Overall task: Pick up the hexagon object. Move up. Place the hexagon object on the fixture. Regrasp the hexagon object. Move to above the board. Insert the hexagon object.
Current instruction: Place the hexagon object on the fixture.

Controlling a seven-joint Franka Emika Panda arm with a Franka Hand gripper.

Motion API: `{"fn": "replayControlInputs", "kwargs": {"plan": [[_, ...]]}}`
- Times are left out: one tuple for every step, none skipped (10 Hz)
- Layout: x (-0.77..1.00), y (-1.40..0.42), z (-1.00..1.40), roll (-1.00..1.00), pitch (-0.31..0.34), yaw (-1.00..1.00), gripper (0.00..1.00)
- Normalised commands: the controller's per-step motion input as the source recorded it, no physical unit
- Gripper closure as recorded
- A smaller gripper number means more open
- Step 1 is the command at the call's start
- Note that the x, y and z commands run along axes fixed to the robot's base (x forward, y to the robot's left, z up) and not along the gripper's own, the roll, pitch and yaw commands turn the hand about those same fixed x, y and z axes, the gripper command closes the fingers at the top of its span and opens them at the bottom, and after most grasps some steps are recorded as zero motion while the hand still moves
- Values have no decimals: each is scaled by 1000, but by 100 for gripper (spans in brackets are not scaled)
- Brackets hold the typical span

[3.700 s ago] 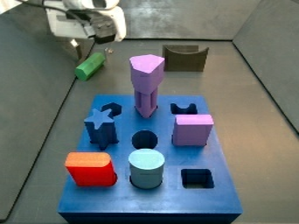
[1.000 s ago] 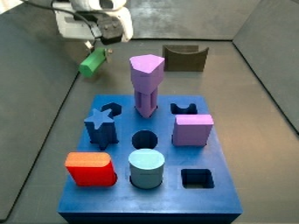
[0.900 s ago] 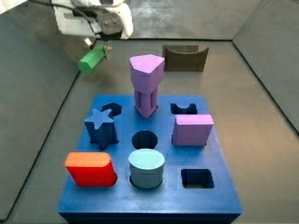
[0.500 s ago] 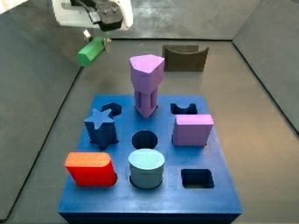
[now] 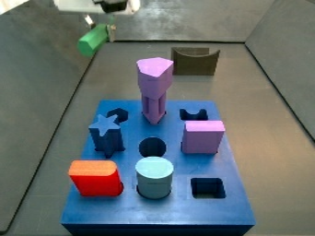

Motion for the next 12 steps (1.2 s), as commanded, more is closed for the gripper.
{"fn": "replayControlInputs", "kwargs": {"plan": [[-26, -23, 1000, -67, 34, 20, 100], [-28, -25, 1000, -76, 33, 22, 100], [-29, -30, 1000, -85, 33, 21, 100], [-23, -31, 906, -97, 32, 21, 100], [-18, -28, 781, -104, 38, 17, 100], [-12, -25, 656, -111, 44, 15, 100], [-5, -24, 531, -118, 49, 11, 100], [-3, -24, 363, -126, 59, 4, 100], [0, -21, 234, -129, 61, -2, 100], [1000, -283, 46, -88, 44, 427, 100], [1000, -279, 1, -79, 55, 410, 100], [1000, -256, -2, -22, 68, 322, 100]]}}
